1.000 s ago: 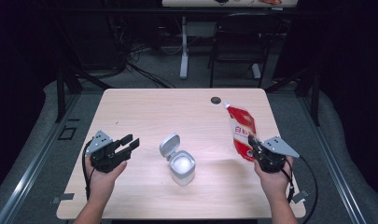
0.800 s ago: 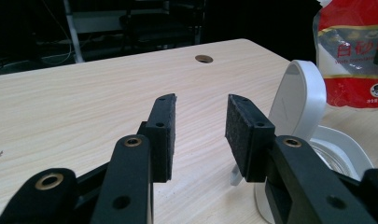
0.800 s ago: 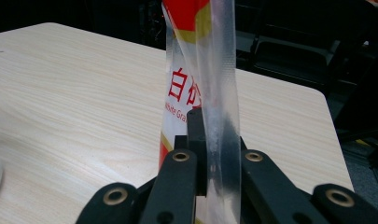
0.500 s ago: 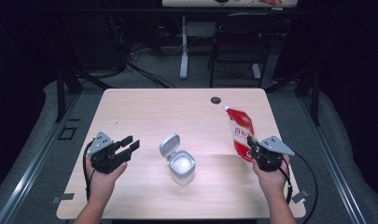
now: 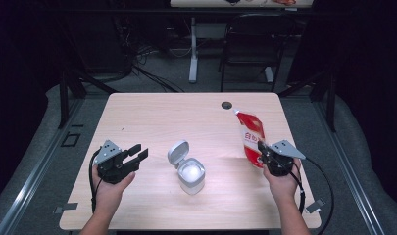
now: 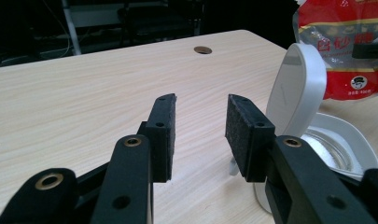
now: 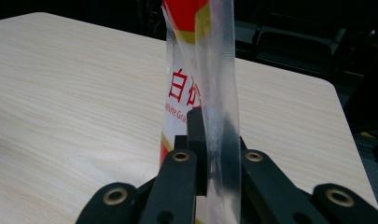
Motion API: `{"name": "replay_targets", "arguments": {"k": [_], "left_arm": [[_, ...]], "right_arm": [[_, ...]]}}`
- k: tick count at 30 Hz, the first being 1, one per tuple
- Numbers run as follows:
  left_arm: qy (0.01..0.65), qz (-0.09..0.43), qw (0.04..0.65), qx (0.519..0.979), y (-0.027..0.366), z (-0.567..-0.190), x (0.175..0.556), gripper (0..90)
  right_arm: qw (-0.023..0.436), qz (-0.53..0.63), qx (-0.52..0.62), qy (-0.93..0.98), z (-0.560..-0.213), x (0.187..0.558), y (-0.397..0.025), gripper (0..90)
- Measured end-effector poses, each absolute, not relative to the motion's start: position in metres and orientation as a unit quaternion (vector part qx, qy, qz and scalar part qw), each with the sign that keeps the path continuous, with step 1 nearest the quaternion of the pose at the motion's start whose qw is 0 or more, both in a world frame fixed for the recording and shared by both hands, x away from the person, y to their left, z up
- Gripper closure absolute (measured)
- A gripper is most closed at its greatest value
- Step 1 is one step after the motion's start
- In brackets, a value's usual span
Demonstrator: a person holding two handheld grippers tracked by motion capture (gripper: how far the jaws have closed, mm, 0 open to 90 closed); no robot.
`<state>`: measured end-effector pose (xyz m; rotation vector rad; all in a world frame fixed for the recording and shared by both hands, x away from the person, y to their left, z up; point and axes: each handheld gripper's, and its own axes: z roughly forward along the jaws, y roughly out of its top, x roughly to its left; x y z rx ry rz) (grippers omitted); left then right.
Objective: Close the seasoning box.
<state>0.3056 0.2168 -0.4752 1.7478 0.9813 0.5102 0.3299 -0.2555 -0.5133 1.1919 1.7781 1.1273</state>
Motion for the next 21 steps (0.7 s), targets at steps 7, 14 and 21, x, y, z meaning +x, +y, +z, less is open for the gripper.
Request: {"name": "replay_targets", "arguments": {"k": [7, 14, 21], "left_arm": [[0.411, 0.214, 0.512, 0.723, 0.219, -0.476, 0.306, 63.6], [0.41, 0.214, 0.512, 0.724, 0.219, -0.475, 0.306, 63.6], [0.409, 0.215, 0.512, 0.724, 0.22, -0.475, 0.307, 63.6]], "right_arm": [[0.349, 0.433, 0.464, 0.69, -0.521, 0.334, -0.255, 88.7], [0.346, 0.438, 0.465, 0.687, -0.525, 0.332, -0.26, 88.6], [0.349, 0.431, 0.456, 0.696, -0.524, 0.328, -0.257, 88.5]]}}
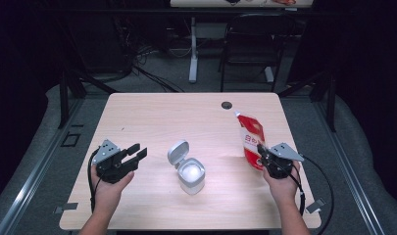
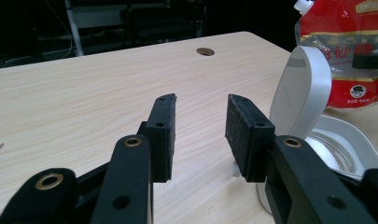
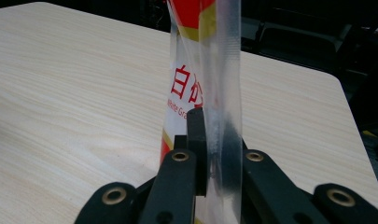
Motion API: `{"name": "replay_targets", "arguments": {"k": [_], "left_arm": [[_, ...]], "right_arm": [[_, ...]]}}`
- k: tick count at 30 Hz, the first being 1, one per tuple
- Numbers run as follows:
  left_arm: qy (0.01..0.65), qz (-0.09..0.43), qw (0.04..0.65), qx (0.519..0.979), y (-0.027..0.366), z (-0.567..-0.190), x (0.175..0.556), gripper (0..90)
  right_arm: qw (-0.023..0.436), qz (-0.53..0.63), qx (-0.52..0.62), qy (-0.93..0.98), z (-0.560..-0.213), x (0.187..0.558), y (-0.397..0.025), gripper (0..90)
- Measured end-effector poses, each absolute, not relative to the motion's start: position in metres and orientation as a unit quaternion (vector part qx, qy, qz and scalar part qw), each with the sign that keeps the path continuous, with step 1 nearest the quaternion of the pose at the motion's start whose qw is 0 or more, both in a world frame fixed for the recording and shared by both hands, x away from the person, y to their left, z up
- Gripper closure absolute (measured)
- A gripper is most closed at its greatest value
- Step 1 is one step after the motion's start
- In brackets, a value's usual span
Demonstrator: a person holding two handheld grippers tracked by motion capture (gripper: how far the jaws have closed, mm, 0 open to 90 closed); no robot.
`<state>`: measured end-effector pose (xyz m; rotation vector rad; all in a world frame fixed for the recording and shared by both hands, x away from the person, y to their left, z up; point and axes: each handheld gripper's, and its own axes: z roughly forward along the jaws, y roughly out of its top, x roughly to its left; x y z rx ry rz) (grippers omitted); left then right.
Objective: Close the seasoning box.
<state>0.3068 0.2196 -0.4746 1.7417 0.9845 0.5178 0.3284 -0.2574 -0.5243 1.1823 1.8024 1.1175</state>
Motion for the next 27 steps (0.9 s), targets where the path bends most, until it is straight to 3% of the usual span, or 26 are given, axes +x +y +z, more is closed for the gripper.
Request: {"name": "replay_targets", "arguments": {"k": [27], "left_arm": [[0.412, 0.215, 0.513, 0.722, 0.221, -0.474, 0.311, 63.2]], "right_arm": [[0.333, 0.456, 0.435, 0.702, -0.519, 0.314, -0.268, 76.5]]}}
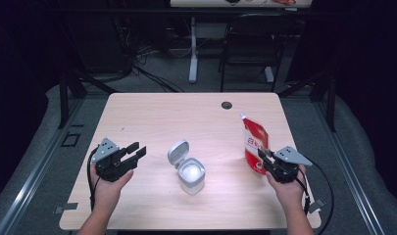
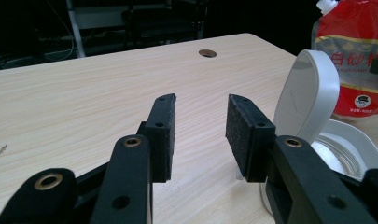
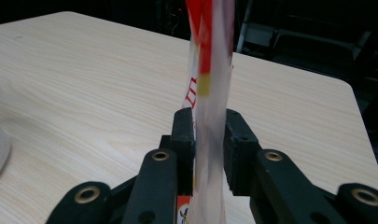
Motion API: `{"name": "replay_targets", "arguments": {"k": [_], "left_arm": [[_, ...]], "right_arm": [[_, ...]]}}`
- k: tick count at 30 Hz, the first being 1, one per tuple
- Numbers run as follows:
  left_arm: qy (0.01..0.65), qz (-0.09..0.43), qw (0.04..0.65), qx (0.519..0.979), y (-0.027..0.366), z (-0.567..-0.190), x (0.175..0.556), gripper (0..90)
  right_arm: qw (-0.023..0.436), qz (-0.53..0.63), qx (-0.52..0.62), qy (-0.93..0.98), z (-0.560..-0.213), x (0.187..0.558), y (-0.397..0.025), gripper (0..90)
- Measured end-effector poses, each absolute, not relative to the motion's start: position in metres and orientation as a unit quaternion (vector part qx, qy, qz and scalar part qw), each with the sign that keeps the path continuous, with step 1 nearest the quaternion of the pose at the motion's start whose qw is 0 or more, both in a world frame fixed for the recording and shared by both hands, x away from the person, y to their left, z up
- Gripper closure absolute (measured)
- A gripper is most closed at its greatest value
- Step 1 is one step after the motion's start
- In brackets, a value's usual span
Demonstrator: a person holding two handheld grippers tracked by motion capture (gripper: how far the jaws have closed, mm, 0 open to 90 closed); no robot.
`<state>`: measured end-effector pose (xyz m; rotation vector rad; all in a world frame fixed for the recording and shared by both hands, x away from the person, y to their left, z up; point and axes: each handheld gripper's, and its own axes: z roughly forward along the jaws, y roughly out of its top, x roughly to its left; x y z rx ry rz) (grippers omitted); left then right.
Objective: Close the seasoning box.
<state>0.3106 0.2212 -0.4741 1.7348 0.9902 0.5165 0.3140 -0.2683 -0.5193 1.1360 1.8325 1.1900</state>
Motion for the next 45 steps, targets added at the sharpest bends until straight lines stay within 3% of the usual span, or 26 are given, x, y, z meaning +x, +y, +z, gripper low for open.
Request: {"name": "replay_targets", "arguments": {"k": [9, 15, 23, 33, 45], "left_arm": [[0.403, 0.209, 0.512, 0.729, 0.212, -0.477, 0.315, 62.9], [0.401, 0.206, 0.509, 0.733, 0.209, -0.478, 0.317, 62.2], [0.4, 0.207, 0.51, 0.733, 0.208, -0.478, 0.317, 61.2], [0.401, 0.206, 0.511, 0.732, 0.207, -0.478, 0.318, 58.2], [0.396, 0.199, 0.512, 0.736, 0.203, -0.479, 0.32, 57.7]], "right_arm": [[0.33, 0.465, 0.431, 0.699, -0.516, 0.306, -0.275, 69.3], [0.328, 0.479, 0.431, 0.691, -0.516, 0.303, -0.278, 56.6], [0.34, 0.468, 0.436, 0.689, -0.519, 0.304, -0.277, 46.2], [0.344, 0.469, 0.448, 0.679, -0.52, 0.303, -0.278, 38.9], [0.34, 0.47, 0.45, 0.679, -0.518, 0.299, -0.279, 37.5]]}}
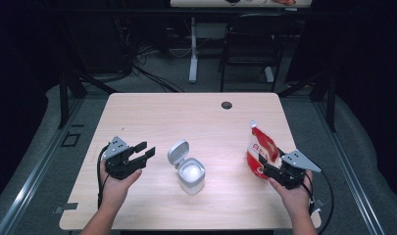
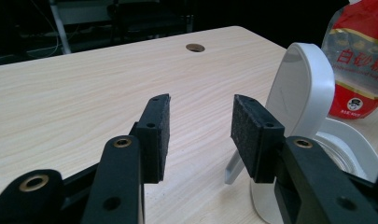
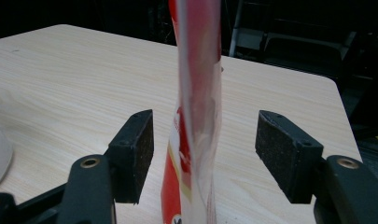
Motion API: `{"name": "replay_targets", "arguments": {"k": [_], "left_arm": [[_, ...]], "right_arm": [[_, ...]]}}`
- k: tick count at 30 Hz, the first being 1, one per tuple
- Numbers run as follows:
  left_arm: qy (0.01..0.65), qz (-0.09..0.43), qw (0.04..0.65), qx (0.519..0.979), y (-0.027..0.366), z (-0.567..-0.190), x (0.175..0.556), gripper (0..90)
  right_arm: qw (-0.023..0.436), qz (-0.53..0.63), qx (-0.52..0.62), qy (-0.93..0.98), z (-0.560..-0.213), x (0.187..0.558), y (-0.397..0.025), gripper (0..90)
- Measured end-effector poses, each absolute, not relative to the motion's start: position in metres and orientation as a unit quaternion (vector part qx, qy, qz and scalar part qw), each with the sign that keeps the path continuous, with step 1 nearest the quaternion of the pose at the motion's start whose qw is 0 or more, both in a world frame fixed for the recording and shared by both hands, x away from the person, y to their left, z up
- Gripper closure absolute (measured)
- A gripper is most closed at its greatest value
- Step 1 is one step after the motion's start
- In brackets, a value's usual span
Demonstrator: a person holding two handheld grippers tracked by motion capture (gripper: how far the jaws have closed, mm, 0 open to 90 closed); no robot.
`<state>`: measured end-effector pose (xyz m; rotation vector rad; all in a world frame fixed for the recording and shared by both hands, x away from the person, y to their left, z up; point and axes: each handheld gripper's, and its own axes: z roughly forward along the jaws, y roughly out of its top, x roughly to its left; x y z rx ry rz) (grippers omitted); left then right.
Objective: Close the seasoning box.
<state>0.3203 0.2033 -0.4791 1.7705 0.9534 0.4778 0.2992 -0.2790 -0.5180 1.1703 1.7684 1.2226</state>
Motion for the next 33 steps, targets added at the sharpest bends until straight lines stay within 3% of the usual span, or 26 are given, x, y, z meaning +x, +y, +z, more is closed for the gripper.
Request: {"name": "replay_targets", "arguments": {"k": [19, 33], "left_arm": [[0.379, 0.187, 0.513, 0.747, 0.191, -0.477, 0.318, 62.2], [0.354, 0.175, 0.518, 0.759, 0.172, -0.477, 0.314, 70.3]], "right_arm": [[0.352, 0.469, 0.447, 0.675, -0.513, 0.288, -0.279, 36.8], [0.352, 0.473, 0.449, 0.671, -0.514, 0.287, -0.279, 36.8]]}}
